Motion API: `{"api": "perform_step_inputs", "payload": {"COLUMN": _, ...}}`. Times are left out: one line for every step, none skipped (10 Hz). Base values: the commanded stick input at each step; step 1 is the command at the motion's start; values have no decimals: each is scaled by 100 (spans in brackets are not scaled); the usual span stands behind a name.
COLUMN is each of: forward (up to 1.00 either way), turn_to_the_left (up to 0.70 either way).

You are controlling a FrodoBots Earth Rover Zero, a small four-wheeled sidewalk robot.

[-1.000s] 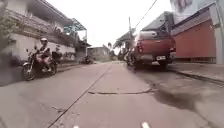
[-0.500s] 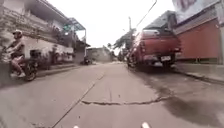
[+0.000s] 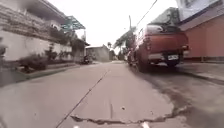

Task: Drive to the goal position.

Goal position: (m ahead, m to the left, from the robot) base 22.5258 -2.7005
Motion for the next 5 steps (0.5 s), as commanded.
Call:
{"api": "perform_step_inputs", "payload": {"forward": 85, "turn_to_the_left": 1}}
{"api": "perform_step_inputs", "payload": {"forward": 85, "turn_to_the_left": 1}}
{"api": "perform_step_inputs", "payload": {"forward": 85, "turn_to_the_left": 1}}
{"api": "perform_step_inputs", "payload": {"forward": 85, "turn_to_the_left": 1}}
{"api": "perform_step_inputs", "payload": {"forward": 85, "turn_to_the_left": 1}}
